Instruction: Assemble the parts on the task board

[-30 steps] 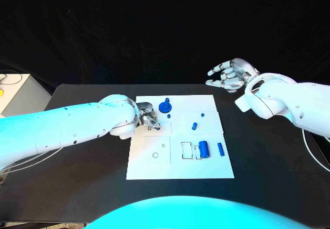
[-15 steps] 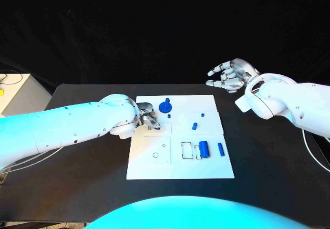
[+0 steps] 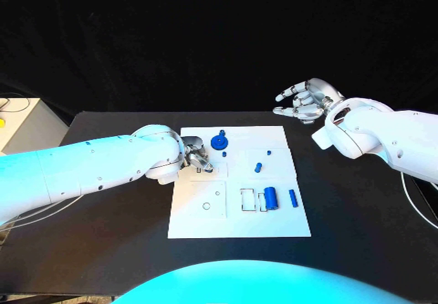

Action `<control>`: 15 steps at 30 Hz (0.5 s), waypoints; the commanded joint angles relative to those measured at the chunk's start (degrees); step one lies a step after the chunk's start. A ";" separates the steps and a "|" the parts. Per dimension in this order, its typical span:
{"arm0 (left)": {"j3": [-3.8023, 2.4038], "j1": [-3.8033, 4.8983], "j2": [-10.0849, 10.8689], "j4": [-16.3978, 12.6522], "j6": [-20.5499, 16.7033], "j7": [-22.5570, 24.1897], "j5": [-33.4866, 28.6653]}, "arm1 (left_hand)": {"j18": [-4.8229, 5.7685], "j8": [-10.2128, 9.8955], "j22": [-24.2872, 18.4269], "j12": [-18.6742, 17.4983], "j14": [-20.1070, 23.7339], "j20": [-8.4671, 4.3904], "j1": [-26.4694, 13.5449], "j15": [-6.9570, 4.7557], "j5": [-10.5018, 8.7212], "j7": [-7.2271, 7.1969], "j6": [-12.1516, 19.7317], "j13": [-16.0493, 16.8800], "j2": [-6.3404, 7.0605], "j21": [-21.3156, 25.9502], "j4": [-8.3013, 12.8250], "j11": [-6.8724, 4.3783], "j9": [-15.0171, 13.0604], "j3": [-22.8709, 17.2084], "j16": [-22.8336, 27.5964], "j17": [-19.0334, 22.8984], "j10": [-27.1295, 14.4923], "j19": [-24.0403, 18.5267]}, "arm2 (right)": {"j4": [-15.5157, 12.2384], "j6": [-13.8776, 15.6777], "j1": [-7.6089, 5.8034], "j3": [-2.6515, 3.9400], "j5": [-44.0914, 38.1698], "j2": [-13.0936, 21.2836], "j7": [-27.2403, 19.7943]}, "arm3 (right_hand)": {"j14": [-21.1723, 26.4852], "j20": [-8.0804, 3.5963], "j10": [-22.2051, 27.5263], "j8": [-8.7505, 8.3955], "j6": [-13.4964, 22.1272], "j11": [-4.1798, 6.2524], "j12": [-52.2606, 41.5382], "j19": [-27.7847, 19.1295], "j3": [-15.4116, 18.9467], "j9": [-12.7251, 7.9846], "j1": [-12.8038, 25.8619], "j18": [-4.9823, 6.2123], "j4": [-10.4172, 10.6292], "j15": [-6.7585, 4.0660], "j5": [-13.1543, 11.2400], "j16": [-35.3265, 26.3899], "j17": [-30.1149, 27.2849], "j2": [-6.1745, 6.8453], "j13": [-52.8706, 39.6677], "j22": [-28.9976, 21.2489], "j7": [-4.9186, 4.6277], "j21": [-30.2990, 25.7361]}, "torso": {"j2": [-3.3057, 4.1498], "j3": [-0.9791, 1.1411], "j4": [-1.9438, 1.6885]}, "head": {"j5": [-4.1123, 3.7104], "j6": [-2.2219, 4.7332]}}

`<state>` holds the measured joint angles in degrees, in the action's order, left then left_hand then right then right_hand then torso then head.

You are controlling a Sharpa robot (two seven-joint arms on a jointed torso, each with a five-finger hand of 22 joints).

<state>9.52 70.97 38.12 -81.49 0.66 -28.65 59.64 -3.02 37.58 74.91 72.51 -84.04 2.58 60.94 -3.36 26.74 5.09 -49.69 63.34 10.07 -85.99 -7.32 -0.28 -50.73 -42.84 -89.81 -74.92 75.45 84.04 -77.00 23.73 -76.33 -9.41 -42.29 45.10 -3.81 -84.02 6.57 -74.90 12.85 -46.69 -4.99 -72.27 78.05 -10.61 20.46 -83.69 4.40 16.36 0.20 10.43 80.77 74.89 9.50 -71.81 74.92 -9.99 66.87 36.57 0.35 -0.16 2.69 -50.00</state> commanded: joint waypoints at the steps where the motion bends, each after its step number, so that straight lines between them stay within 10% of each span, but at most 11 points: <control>1: 0.08 -0.10 -0.30 0.17 1.29 -0.28 -0.40 | 0.96 0.20 6.19 0.02 -5.96 -0.33 0.51 -0.45 0.17 -1.13 -1.19 0.07 -0.04 -0.20 10.78 -0.20 0.01 -10.66 -0.19 -15.08 0.37 0.42 | 0.00 -0.83 0.04 0.01 -0.47 -0.01 -0.34 | -1.61 0.11 0.50 0.25 0.47 -0.01 0.31 -0.45 -0.22 0.08 0.38 0.73 -0.01 0.42 0.36 -0.29 -0.07 0.01 0.11 1.99 0.01 -0.36 | -0.02 0.01 -0.01 | -0.15 0.00; 15: 0.09 -0.09 -2.01 1.79 2.48 -0.68 -2.03 | 1.00 0.31 6.36 0.93 -5.96 -0.33 -0.34 -0.58 0.70 -1.39 -1.78 1.28 0.05 -0.24 10.05 -0.39 0.00 -10.10 -0.19 -15.08 1.56 0.52 | -0.06 -0.82 0.06 0.01 -0.46 0.06 -0.30 | -1.61 0.11 0.50 0.25 0.47 -0.01 0.31 -0.45 -0.22 0.08 0.38 0.73 -0.01 0.42 0.36 -0.29 -0.07 0.01 0.11 1.99 0.01 -0.36 | 0.07 0.05 0.09 | -0.19 0.00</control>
<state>9.43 71.16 36.56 -79.67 1.35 -29.19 58.85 -3.02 37.58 74.90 73.22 -83.83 2.58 60.94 -3.56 27.16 4.68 -50.71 64.54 10.07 -85.99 -7.32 -0.80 -50.76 -42.84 -89.81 -74.92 76.63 84.03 -77.01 23.70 -76.30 -9.41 -42.29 45.15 -3.81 -84.02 6.57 -74.90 12.85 -46.59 -4.99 -72.27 78.05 -10.61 20.45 -83.69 4.40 16.36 0.20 10.43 80.77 74.86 9.50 -71.74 74.91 -10.09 66.87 36.60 0.36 -0.10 2.53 -50.00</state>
